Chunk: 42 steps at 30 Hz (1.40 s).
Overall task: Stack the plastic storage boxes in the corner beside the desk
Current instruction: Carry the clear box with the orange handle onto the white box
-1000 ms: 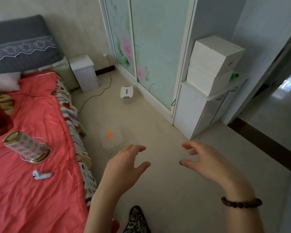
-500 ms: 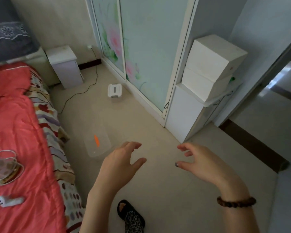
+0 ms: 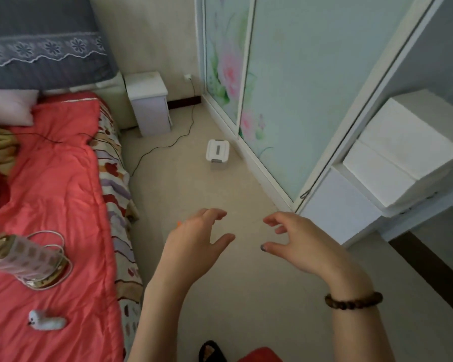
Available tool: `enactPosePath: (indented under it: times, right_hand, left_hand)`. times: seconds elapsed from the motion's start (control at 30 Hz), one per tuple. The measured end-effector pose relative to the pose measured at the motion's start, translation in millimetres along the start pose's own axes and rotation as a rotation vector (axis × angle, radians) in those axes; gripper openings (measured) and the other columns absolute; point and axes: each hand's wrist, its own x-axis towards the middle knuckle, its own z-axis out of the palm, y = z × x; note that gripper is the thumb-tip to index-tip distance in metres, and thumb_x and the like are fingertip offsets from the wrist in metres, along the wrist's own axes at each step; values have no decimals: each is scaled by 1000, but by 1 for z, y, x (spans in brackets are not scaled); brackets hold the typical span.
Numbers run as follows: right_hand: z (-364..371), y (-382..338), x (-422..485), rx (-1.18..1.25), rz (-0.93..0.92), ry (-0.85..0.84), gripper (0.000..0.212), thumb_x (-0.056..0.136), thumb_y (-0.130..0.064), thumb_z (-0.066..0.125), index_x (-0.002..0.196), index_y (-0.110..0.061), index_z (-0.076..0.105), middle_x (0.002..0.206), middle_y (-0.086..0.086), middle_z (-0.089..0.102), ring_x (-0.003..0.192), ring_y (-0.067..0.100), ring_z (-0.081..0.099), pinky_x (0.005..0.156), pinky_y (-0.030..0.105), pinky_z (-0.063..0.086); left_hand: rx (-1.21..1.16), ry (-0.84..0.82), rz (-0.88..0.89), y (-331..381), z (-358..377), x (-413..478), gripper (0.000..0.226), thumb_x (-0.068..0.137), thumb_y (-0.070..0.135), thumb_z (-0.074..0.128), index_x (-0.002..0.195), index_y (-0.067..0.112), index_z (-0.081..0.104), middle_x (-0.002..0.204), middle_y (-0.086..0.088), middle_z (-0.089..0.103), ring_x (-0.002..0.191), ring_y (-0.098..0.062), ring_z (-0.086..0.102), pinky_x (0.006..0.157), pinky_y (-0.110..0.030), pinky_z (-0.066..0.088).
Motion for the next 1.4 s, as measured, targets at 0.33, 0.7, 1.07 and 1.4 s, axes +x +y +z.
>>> enactPosePath:
  times: [0.33,0.7,1.07,1.4]
  right_hand:
    - [26,-63,94,-54,-174,-163,54,83,-41,70,133,-32,49,131,-16,54,112,-1,53,91,24,45]
    - [27,-92,247,-75,-245,-267,55,82,-39,71,132,-29,51,130,-12,55,112,3,54,90,25,45]
    - [-18,-112,408,-30,-239,-271,54,82,-38,72,131,-28,52,128,-12,56,110,3,54,89,26,46]
    - [-41,-76,469,2,-116,-311,55,82,-36,73,132,-27,52,128,-13,56,110,3,55,88,25,46]
  left_hand:
    - [-19,108,-266,-92,-34,15,44,80,49,63,121,34,54,115,18,58,104,-3,57,84,-30,48]
    - [33,89,-348,-145,-45,113,46,82,51,60,124,34,53,119,18,57,108,-4,55,85,-28,46]
    - [-5,84,-370,-179,-71,265,47,83,50,60,126,33,52,122,17,56,107,-1,54,87,-27,47]
    - [-50,-30,-355,-202,-47,349,47,84,51,59,127,33,51,120,16,57,104,1,53,87,-28,49]
